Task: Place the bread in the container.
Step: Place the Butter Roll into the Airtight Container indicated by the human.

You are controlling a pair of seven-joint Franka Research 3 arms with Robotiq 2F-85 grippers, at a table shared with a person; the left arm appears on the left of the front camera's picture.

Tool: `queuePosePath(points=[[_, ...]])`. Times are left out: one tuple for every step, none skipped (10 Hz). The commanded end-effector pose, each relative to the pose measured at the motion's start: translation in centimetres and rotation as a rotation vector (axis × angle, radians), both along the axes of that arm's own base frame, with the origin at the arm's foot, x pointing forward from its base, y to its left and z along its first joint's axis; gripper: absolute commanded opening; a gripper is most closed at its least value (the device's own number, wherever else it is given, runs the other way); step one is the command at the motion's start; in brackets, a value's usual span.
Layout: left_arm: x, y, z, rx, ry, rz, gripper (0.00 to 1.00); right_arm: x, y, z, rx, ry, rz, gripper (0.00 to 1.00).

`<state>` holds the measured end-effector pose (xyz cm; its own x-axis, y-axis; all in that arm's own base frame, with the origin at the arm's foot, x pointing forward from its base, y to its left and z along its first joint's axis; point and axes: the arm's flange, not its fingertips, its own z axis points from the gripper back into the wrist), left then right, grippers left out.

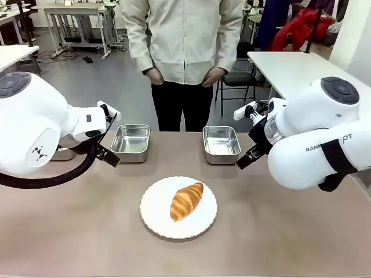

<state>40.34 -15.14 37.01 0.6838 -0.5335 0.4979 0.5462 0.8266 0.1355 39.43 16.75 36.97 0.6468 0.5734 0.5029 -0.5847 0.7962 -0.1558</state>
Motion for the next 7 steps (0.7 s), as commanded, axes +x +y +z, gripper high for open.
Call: queuePosePath(points=[[0.0,0.0,0.0,0.0,0.0,0.0,1.0,0.0,0.0,0.03,0.0,-0.001,0.0,1.0],[0.0,0.0,0.0,0.0,0.0,0.0,1.0,0.0,0.0,0.03,0.0,-0.001,0.0,1.0],[0.0,0.0,0.0,0.0,0.0,0.0,1.0,0.0,0.0,0.03,0.0,-0.001,0.0,1.0],[0.0,0.0,0.0,0.0,0.0,0.0,1.0,0.0,0.0,0.03,0.0,-0.001,0.0,1.0],[0.0,0.0,0.0,0.0,0.0,0.0,1.0,0.0,0.0,0.03,0.0,-0.001,0.0,1.0],[0.0,0.0,0.0,0.0,0.0,0.0,1.0,0.0,0.0,0.03,0.0,-0.001,0.0,1.0],[0.0,0.0,0.0,0.0,0.0,0.0,1.0,0.0,0.0,0.03,0.0,-0.001,0.0,1.0]])
